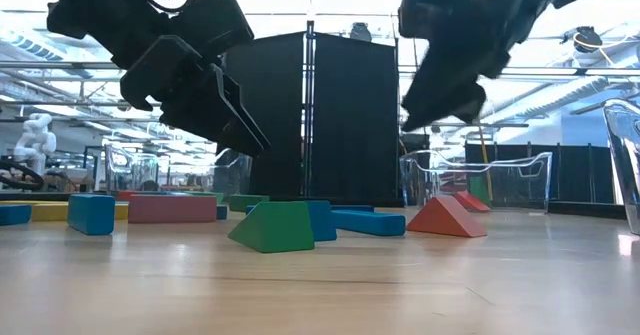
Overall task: Sort blocks by size
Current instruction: Put the orange triangular block into the top right transparent bin
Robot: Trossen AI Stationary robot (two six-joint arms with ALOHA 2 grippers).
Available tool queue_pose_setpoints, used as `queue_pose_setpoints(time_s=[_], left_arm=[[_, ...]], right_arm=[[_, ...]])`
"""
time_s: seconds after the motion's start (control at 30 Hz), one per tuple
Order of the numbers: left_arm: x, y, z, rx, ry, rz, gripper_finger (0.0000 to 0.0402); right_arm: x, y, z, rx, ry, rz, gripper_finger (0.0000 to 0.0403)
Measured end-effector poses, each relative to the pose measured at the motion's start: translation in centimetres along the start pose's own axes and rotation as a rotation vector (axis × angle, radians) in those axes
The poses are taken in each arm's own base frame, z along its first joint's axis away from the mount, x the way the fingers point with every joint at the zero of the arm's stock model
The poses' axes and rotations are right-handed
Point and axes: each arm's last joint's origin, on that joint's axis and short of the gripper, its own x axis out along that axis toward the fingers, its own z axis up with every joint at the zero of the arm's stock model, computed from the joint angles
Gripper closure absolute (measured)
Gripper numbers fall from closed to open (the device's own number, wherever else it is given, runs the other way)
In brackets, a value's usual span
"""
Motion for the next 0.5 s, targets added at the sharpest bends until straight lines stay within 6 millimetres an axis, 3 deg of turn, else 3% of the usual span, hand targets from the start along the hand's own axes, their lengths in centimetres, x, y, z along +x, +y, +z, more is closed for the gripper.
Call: queue_pose_setpoints(time_s=[0.23,0.5], left_arm=[[0.0,0.1,0.0,0.000,0.001,0.002,0.0084],[0.0,0.1,0.1,-0.002,-0.005,0.003,0.0084]], right_arm=[[-0.1,-0.5,-0.1,0.155,0.043,-0.084,0.0220],[0.6,1.3,0.1,0.174,0.114,-0.181,0.0220]])
